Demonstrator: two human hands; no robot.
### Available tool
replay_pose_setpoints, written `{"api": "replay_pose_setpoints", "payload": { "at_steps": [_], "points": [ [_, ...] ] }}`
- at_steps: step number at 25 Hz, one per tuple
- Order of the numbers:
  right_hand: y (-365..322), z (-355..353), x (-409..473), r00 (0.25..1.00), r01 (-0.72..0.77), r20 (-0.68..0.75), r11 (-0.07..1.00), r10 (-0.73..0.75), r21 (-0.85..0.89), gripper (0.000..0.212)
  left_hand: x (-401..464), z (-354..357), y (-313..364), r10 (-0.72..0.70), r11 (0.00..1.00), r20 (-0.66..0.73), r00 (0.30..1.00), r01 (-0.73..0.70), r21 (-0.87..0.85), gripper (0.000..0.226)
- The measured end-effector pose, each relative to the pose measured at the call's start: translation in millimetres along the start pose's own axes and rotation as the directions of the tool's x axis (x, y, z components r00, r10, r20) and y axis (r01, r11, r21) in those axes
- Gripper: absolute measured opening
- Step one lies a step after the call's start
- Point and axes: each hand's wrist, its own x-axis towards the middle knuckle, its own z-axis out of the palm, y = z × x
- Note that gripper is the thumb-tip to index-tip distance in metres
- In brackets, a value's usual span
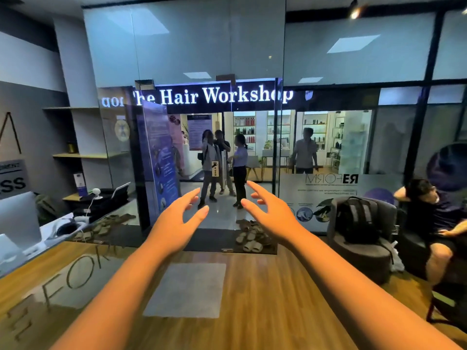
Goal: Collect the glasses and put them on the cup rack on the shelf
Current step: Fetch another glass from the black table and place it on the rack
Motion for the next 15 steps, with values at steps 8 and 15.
{"api": "replay_pose_setpoints", "payload": {
  "at_steps": [8,15],
  "points": [
    [109,5,129,0.998,-0.043,-0.058,0.998,0.04,-0.05,0.066,163,96,-74,0.059,0.996,0.077,0.995,-0.054,-0.07,0.062],
    [195,0,261,0.986,-0.114,-0.136,0.979,0.091,-0.167,0.079,339,177,-136,0.18,0.976,0.151,0.972,-0.158,-0.146,0.064]
  ]
}}
